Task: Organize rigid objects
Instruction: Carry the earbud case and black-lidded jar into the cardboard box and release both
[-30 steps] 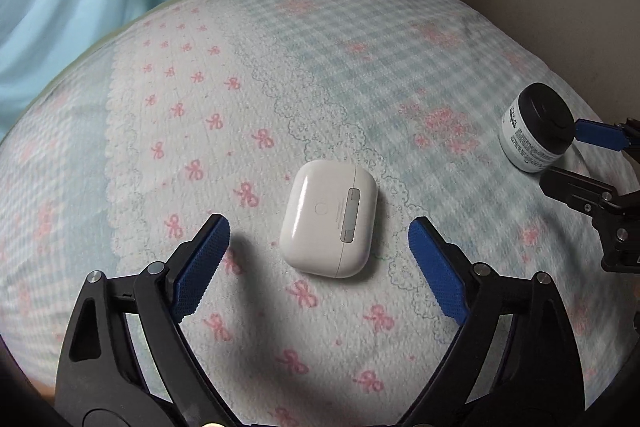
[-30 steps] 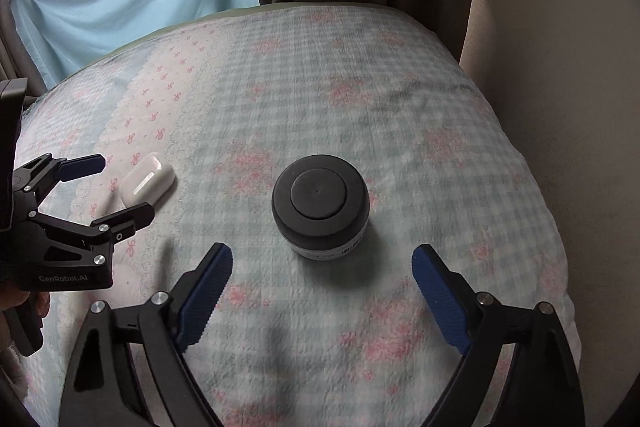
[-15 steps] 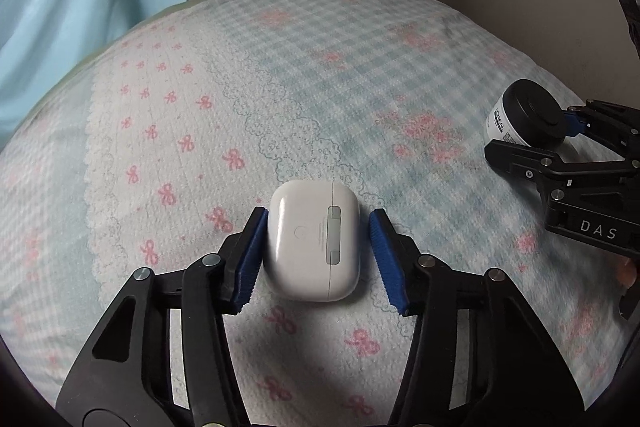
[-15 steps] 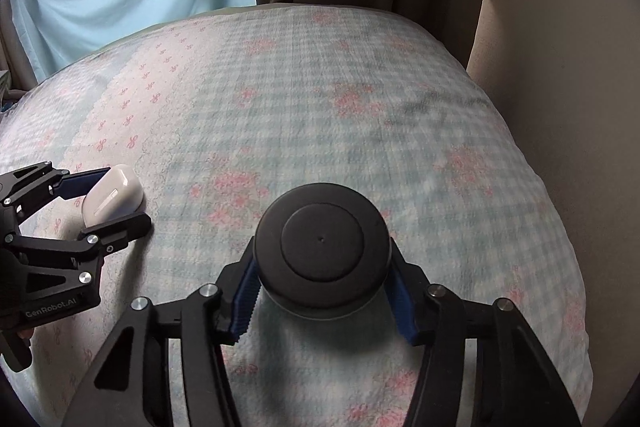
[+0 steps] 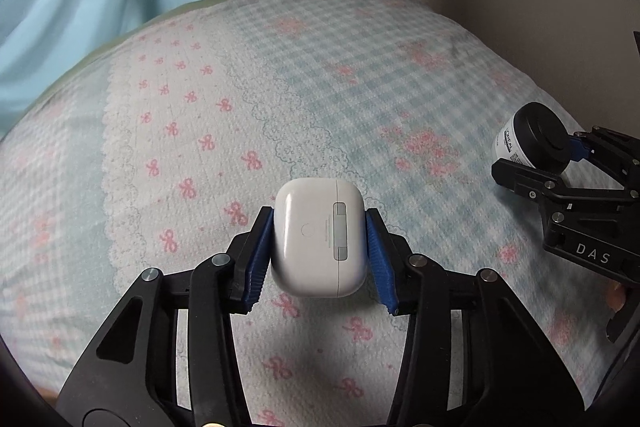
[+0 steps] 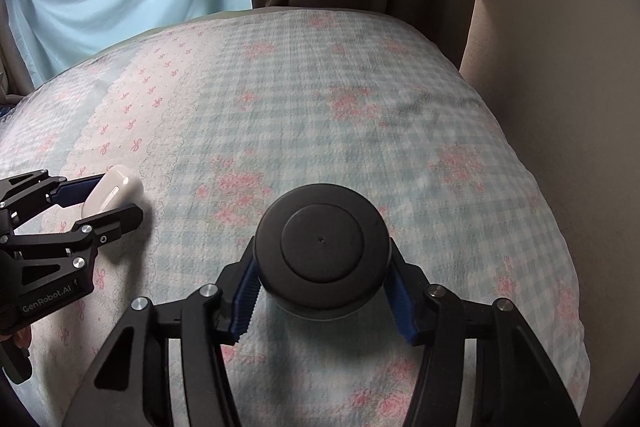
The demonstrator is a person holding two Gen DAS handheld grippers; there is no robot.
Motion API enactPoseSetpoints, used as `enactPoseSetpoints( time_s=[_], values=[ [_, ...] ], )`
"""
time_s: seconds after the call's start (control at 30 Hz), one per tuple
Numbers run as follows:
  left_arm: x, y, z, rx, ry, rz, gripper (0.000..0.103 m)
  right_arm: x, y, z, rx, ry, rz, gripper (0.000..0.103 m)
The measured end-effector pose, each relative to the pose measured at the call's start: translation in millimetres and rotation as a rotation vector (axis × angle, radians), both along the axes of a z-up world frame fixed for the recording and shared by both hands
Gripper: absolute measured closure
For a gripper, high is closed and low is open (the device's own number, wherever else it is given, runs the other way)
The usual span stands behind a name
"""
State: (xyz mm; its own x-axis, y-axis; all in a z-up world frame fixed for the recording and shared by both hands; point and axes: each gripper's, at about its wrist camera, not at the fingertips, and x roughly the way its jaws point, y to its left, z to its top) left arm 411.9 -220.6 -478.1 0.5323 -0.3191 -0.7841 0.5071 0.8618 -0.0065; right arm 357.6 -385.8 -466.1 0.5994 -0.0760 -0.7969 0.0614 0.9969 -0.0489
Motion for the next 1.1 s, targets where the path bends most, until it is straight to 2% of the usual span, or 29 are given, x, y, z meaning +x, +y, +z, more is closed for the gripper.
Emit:
enactPoseSetpoints(
  time_s=[0.13,0.27,0.6,0.87,1.1],
  values=[
    [-6.2,7.5,27.1,-0.023,-0.016,0.017,0.062,-6.2,1.7,19.7,0.005,-0.013,-0.005,0.051],
    [-18.5,17.4,67.2,-0.049,-0.041,0.036,0.062,-15.1,3.8,52.4,0.025,-0.037,-0.013,0.051],
    [-74.6,50.8,192.6,-0.104,-0.097,0.111,0.062,-56.9,30.0,166.7,0.034,-0.113,0.013,0.051],
    [-136.6,104.3,275.8,-0.163,-0.103,0.204,0.062,-104.0,71.6,257.6,0.042,-0.130,0.093,0.051],
    [-191.1,170.3,325.3,-0.149,-0.131,0.277,0.062,-138.2,131.0,306.6,0.082,-0.126,0.172,0.051]
  ],
)
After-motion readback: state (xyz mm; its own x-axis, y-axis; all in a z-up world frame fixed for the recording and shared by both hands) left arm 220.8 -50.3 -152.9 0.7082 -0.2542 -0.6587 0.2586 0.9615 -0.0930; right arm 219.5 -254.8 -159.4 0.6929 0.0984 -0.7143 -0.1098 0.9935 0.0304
